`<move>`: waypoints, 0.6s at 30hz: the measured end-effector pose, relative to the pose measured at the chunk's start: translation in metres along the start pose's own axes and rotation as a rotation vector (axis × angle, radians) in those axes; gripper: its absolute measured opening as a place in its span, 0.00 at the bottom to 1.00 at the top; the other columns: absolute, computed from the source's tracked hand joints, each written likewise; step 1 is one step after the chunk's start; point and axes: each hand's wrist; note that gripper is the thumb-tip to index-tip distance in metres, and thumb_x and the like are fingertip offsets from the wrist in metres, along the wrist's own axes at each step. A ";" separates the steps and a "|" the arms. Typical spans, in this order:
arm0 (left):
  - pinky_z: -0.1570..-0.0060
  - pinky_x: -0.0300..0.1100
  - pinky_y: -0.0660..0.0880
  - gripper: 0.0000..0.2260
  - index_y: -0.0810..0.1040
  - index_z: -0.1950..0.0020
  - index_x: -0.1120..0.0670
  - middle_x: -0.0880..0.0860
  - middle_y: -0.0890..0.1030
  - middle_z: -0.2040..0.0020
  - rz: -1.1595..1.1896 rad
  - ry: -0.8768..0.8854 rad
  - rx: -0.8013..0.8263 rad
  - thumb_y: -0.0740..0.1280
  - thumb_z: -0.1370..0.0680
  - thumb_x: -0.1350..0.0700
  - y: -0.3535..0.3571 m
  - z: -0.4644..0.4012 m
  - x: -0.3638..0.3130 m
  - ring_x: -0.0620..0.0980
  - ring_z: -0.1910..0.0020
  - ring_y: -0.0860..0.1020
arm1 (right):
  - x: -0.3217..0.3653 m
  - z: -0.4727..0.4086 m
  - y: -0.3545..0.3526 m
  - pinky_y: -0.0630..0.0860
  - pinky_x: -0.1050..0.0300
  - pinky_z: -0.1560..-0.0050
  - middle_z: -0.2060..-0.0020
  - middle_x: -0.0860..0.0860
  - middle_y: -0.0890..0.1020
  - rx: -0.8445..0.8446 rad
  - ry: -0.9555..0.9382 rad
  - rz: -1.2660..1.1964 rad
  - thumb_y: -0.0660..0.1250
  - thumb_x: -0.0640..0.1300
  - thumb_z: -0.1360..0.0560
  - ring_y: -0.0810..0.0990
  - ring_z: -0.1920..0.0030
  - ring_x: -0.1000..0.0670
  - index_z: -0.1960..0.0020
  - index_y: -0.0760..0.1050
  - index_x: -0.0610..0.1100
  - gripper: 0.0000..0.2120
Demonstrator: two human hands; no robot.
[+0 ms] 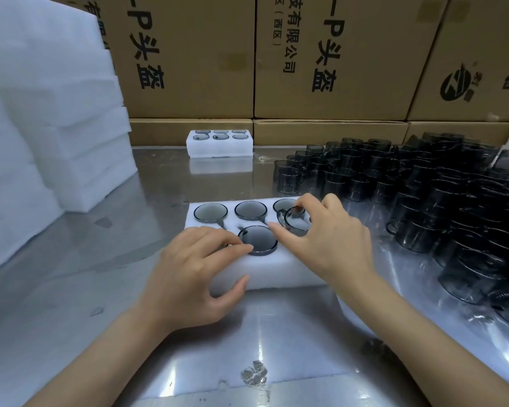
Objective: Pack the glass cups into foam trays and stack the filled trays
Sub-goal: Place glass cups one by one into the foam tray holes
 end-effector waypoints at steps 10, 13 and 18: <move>0.45 0.48 0.73 0.23 0.78 0.37 0.56 0.50 0.79 0.40 -0.043 -0.012 0.137 0.66 0.28 0.46 -0.002 -0.009 -0.013 0.53 0.44 0.78 | -0.009 0.005 -0.007 0.63 0.57 0.63 0.57 0.56 0.73 -0.035 -0.018 -0.124 0.48 0.74 0.32 0.76 0.54 0.51 0.47 0.73 0.58 0.29; 0.34 0.49 0.67 0.30 0.68 0.27 0.53 0.48 0.69 0.28 -0.049 -0.037 0.225 0.62 0.27 0.41 -0.001 -0.015 -0.026 0.49 0.33 0.72 | -0.026 0.006 -0.015 0.65 0.64 0.49 0.45 0.59 0.78 -0.096 -0.120 -0.383 0.47 0.63 0.25 0.73 0.45 0.54 0.38 0.76 0.54 0.27; 0.27 0.52 0.52 0.34 0.55 0.23 0.51 0.47 0.56 0.23 -0.065 -0.031 0.346 0.55 0.25 0.37 0.009 -0.028 -0.043 0.48 0.25 0.60 | -0.034 0.017 -0.015 0.62 0.63 0.32 0.35 0.58 0.74 0.006 -0.285 -0.415 0.45 0.54 0.21 0.70 0.33 0.59 0.33 0.73 0.48 0.26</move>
Point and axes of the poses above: each hand's wrist, its own z-axis away from the middle knuckle, its own y-axis out of the palm, x = y × z
